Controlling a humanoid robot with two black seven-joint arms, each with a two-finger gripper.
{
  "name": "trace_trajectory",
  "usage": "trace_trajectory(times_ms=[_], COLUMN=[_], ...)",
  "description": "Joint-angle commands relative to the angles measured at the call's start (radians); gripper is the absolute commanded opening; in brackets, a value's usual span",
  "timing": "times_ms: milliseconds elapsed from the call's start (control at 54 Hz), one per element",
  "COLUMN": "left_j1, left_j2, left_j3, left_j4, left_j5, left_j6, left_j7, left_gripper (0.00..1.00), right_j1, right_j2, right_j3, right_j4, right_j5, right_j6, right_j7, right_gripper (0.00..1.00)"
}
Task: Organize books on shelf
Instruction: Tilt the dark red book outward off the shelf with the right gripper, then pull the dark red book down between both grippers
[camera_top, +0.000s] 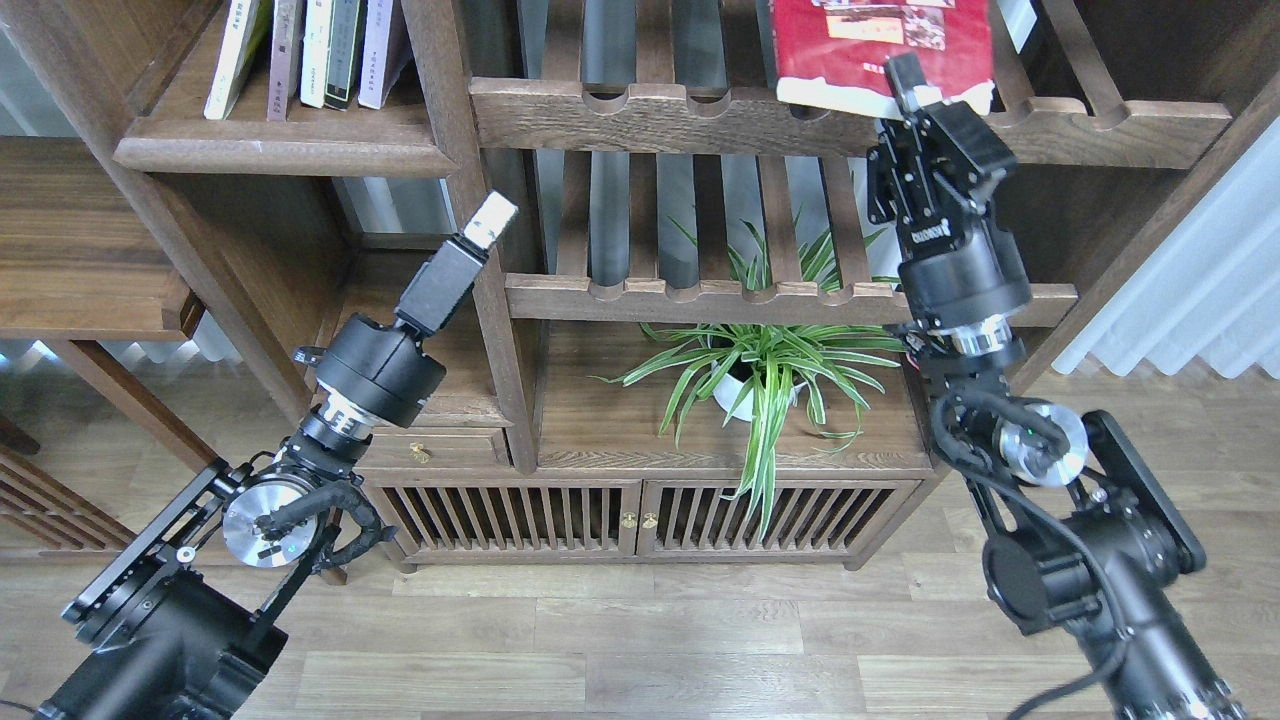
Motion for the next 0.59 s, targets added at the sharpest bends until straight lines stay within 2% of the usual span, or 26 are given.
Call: trace_trajectory(times_ms=[0, 148, 334, 575], left_j1=[0.000, -0.014, -0.107, -0.216], left_j2=[0.046, 0.122, 0.162, 0.164], left_j3=[0.029, 0.085, 0.105, 0.118], left_j4=[-0.009, -0.028, -0.029, -0.029], left_j5=[-0.088, -0.160, -0.318, -0.488], left_j6=[0.000, 0.000, 0.000, 0.000], left_j7=[0.002, 0.011, 0.102, 0.111], left_gripper=[0.93, 0.92, 0.87, 0.87], right_j1=[-0.068, -0.139, -0.182, -0.182], right_j2=[-0.003, -0.003, -0.003, 0.007], right_j3=[-0.005, -0.020, -0.074, -0.141], right_j4=[0.060, 0.105, 0.134, 0.143], right_j5=[0.009, 0.010, 0.008, 0.008], right_j6=[0.001, 0.001, 0.001, 0.001], right_j7=[0.000, 0.000, -0.002, 0.000], right_gripper=[0.05, 0.05, 0.05, 0.05])
